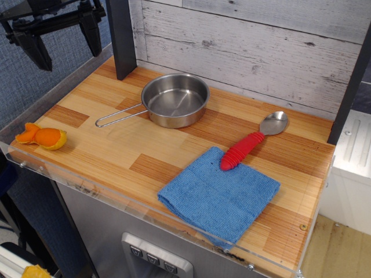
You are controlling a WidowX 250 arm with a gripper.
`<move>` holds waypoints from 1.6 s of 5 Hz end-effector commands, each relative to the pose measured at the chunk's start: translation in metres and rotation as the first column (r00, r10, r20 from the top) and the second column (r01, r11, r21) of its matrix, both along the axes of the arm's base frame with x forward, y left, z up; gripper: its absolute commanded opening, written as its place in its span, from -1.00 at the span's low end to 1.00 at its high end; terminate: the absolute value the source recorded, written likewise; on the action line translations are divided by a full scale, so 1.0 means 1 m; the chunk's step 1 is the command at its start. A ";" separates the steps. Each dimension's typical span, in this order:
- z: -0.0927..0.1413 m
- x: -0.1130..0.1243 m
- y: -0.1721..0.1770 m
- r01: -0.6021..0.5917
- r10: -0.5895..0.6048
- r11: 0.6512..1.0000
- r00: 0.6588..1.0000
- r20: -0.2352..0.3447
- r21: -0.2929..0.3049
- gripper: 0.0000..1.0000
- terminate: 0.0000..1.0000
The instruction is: Move the spoon to the far edge of the table.
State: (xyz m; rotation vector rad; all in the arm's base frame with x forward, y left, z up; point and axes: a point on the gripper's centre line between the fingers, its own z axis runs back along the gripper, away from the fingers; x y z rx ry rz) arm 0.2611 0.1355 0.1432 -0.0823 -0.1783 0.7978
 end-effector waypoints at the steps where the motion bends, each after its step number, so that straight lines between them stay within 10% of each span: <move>1: 0.000 0.000 0.000 0.000 0.000 1.000 1.000 0.000 0.000 1.00 -1.00; 8: -0.065 0.081 -0.170 0.391 -0.391 0.920 0.919 0.045 0.008 1.00 -1.00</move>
